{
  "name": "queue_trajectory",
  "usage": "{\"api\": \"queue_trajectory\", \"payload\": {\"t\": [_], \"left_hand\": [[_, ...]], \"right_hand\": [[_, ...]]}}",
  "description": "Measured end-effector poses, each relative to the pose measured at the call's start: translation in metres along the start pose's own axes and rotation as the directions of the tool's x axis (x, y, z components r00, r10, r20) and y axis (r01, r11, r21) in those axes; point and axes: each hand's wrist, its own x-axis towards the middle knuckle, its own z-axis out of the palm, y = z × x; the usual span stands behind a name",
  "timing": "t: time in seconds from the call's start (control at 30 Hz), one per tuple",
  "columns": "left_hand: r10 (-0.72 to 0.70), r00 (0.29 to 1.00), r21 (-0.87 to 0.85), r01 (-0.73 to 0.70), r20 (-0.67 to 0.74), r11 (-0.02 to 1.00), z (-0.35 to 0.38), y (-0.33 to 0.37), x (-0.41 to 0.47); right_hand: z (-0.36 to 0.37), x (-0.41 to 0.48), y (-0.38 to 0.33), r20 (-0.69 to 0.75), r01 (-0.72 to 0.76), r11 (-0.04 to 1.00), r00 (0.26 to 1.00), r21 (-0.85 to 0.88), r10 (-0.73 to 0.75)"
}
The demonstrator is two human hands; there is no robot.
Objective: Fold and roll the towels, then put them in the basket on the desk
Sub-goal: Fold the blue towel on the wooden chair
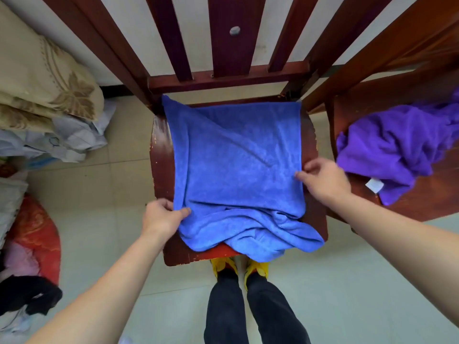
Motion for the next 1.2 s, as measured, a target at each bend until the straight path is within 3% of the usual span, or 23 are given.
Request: {"api": "queue_trajectory", "payload": {"t": [0.07, 0.1, 0.17, 0.2, 0.23, 0.3, 0.43, 0.5, 0.57, 0.63, 0.73, 0.77, 0.87, 1.0, 1.03, 1.13, 1.2], "left_hand": [[0.327, 0.932, 0.281, -0.274, -0.159, 0.92, -0.007, 0.019, 0.005], [0.52, 0.834, 0.382, -0.426, -0.186, 0.82, -0.01, 0.032, 0.009], [0.788, 0.607, 0.508, -0.649, -0.103, 0.567, -0.007, 0.057, 0.021], [0.842, 0.539, 0.56, -0.691, -0.021, 0.457, -0.003, 0.067, 0.03], [0.849, 0.526, 0.609, -0.692, 0.057, 0.388, 0.001, 0.076, 0.038], [0.802, 0.581, 0.691, -0.636, 0.137, 0.343, 0.007, 0.08, 0.048], [0.757, 0.648, 0.802, -0.496, 0.086, 0.333, 0.0, 0.053, 0.043], [0.708, 0.705, 0.783, -0.464, 0.043, 0.414, -0.006, 0.042, 0.039], [0.662, 0.748, 0.694, -0.452, -0.046, 0.559, -0.014, 0.049, 0.038], [0.678, 0.726, 0.613, -0.483, -0.119, 0.625, -0.017, 0.061, 0.042], [0.777, 0.626, 0.73, -0.559, 0.061, 0.393, -0.016, 0.074, 0.053], [0.757, 0.646, 0.754, -0.545, 0.098, 0.367, -0.015, 0.075, 0.056], [0.694, 0.719, 0.79, -0.447, 0.038, 0.419, -0.013, 0.074, 0.056], [0.758, 0.632, 0.793, -0.539, 0.159, 0.283, -0.009, 0.075, 0.05], [0.742, 0.643, 0.783, -0.556, 0.193, 0.279, -0.01, 0.076, 0.054], [0.569, 0.808, 0.768, -0.462, 0.157, 0.444, -0.018, 0.086, 0.066], [0.48, 0.873, 0.751, -0.375, 0.089, 0.543, -0.023, 0.088, 0.065]], "right_hand": [[-0.01, 0.009, -0.025, -0.184, 0.21, 0.966, 0.954, -0.153, -0.237], [-0.012, 0.014, -0.038, -0.203, 0.327, 0.926, 0.909, -0.189, -0.363], [-0.001, 0.022, -0.058, -0.08, 0.468, 0.854, 0.865, -0.229, -0.495], [0.007, 0.025, -0.064, 0.032, 0.488, 0.829, 0.866, -0.274, -0.499], [0.016, 0.026, -0.068, 0.136, 0.493, 0.802, 0.869, -0.339, -0.476], [0.025, 0.033, -0.071, 0.228, 0.519, 0.721, 0.853, -0.46, -0.469], [0.016, 0.057, -0.077, 0.226, 0.568, 0.652, 0.814, -0.502, -0.535], [0.008, 0.064, -0.083, 0.214, 0.568, 0.651, 0.812, -0.503, -0.543], [0.005, 0.06, -0.085, 0.166, 0.578, 0.641, 0.794, -0.505, -0.585], [0.009, 0.048, -0.075, 0.157, 0.591, 0.619, 0.777, -0.517, -0.61], [0.018, 0.037, -0.047, 0.201, 0.54, 0.626, 0.824, -0.563, -0.53], [0.018, 0.036, -0.038, 0.193, 0.516, 0.641, 0.841, -0.568, -0.506], [0.011, 0.038, -0.03, 0.184, 0.494, 0.656, 0.855, -0.57, -0.485], [0.006, 0.04, -0.038, 0.164, 0.537, 0.595, 0.809, -0.598, -0.565], [0.006, 0.042, -0.038, 0.175, 0.546, 0.589, 0.804, -0.596, -0.568], [0.003, 0.05, -0.035, 0.223, 0.524, 0.618, 0.837, -0.587, -0.499], [0.003, 0.05, -0.035, 0.207, 0.479, 0.684, 0.872, -0.55, -0.444]]}}
